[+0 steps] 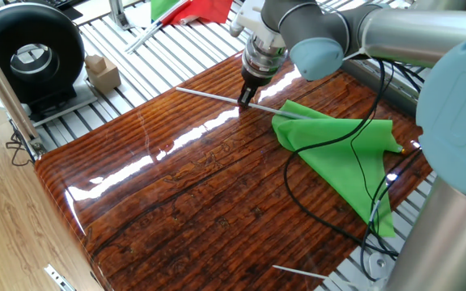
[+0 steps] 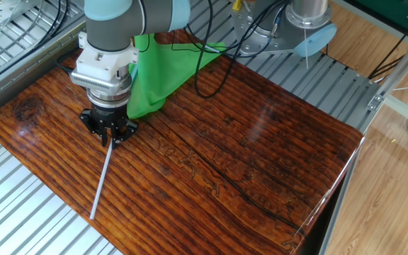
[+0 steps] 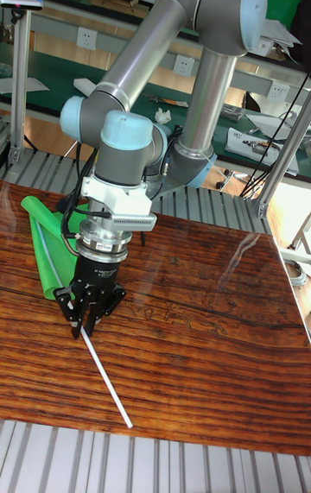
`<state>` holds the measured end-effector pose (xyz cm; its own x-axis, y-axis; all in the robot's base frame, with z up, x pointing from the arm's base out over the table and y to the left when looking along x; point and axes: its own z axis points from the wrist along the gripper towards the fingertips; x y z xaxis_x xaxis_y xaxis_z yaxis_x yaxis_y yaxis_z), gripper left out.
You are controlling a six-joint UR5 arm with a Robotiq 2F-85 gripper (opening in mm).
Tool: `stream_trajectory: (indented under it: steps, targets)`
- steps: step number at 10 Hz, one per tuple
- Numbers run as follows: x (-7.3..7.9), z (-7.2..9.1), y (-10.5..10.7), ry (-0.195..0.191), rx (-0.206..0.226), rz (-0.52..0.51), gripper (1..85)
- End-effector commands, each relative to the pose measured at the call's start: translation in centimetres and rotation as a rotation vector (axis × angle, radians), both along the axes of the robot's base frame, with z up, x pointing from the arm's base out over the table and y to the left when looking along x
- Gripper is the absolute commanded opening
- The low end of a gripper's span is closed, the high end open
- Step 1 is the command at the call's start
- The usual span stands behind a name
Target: Wave the flag
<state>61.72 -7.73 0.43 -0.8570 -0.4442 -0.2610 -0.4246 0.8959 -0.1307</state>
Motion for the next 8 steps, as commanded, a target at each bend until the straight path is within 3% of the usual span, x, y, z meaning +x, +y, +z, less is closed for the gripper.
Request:
stream_trajectory:
  steps: [1, 4, 8]
  targets:
    - [0.3, 0.0, 0.0, -0.008, 0.014, -0.022, 23.3]
    - [0.2, -0.5, 0.3, 0.0, 0.03, -0.036, 25.3]
    - [-0.9, -0.7, 0.2, 0.063, 0.002, -0.066, 24.7]
